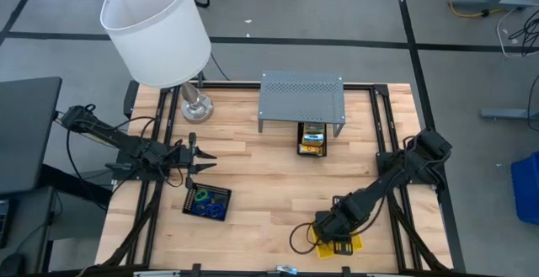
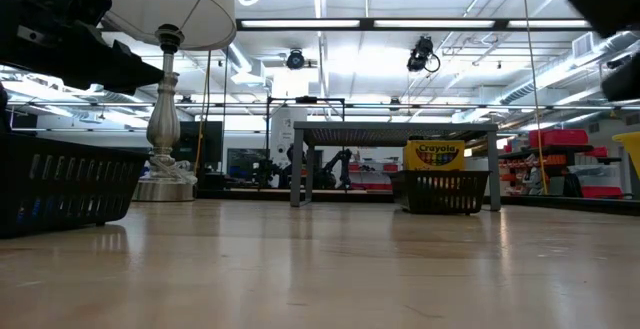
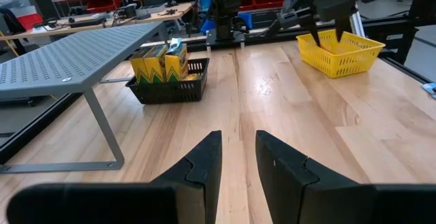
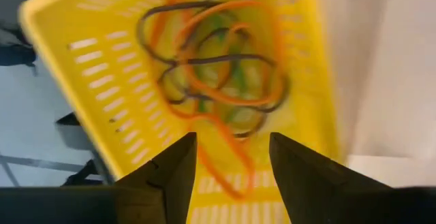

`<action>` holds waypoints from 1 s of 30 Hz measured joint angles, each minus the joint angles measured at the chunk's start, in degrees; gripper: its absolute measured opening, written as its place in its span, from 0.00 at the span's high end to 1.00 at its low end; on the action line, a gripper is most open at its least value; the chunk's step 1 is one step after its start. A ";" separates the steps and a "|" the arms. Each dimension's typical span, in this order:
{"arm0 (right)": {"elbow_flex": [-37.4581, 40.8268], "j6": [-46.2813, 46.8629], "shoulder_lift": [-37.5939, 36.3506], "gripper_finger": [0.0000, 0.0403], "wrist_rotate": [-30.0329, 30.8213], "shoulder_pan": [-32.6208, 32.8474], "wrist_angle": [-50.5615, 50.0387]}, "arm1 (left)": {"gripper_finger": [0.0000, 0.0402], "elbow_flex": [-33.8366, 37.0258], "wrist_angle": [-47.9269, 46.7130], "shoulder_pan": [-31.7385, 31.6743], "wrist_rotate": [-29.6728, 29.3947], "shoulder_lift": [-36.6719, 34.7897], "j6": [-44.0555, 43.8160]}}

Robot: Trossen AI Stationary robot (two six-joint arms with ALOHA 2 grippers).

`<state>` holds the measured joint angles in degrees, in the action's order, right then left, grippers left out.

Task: Pick & Place Office Desk Supplies
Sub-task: Put the top black bin with crayon boxes on the shelf

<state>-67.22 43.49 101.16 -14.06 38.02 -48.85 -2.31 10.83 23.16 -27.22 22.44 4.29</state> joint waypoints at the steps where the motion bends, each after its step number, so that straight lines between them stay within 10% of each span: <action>1: 0.00 -0.70 0.00 0.53 0.07 -0.56 -0.73 | 0.75 0.00 0.00 0.00 0.00 0.00 -0.03; 14: -6.41 -11.04 -0.44 0.57 0.96 -8.32 -6.65 | 0.75 0.00 0.04 0.00 0.02 0.00 -0.28; 30: -9.15 -36.34 -0.34 0.57 33.54 -25.62 -9.79 | 0.75 0.00 0.04 0.00 0.02 0.00 0.15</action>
<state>-76.37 7.15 100.82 19.49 12.40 -58.64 -2.31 10.87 23.16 -27.20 22.44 4.45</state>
